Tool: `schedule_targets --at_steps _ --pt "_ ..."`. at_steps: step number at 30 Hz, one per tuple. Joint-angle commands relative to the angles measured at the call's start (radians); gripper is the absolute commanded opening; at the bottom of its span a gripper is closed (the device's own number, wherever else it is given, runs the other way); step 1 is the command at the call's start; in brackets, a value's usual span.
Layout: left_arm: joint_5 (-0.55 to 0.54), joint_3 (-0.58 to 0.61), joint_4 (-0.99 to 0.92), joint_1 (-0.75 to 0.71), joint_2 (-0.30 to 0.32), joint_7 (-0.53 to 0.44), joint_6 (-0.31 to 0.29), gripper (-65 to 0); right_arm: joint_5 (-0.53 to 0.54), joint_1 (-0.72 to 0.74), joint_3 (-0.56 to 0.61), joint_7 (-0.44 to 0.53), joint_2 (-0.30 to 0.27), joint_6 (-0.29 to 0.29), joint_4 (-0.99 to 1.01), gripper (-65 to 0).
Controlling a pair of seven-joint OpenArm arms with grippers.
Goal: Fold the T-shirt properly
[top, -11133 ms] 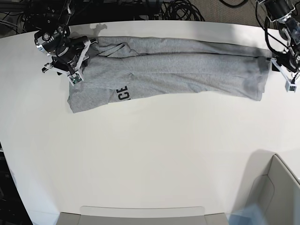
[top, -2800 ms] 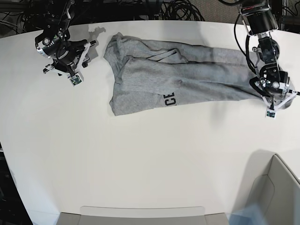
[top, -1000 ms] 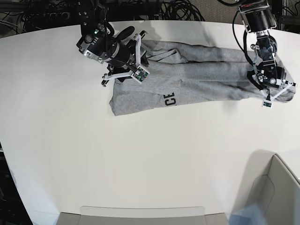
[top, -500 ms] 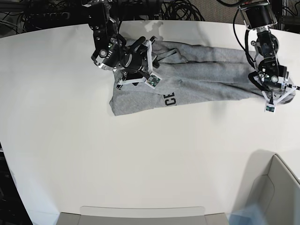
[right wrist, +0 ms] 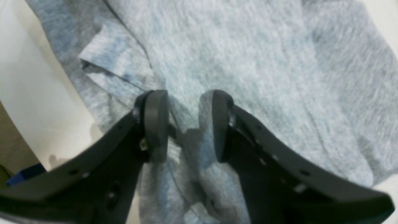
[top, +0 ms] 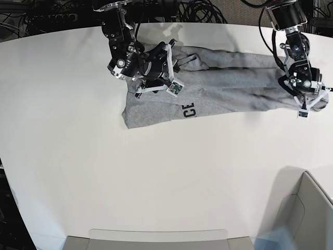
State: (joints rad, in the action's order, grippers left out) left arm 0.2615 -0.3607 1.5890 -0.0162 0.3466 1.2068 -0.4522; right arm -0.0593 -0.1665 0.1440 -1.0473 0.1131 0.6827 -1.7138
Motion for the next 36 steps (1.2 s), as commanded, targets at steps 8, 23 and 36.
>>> schedule_targets --at_steps 8,23,36 --pt "0.014 0.004 0.018 0.009 0.019 0.005 0.005 -57.7 0.009 0.006 -0.001 0.019 0.006 0.015 -0.016 -41.6" --pt "0.012 0.004 0.023 0.014 0.021 0.012 -0.001 -65.0 0.009 0.0 -0.002 0.017 -0.022 0.015 -0.016 -41.6" --pt "0.009 -0.125 0.172 -0.005 -0.021 0.0 -0.001 -65.0 0.009 0.0 -0.002 0.017 -0.033 0.015 -0.015 -41.6"
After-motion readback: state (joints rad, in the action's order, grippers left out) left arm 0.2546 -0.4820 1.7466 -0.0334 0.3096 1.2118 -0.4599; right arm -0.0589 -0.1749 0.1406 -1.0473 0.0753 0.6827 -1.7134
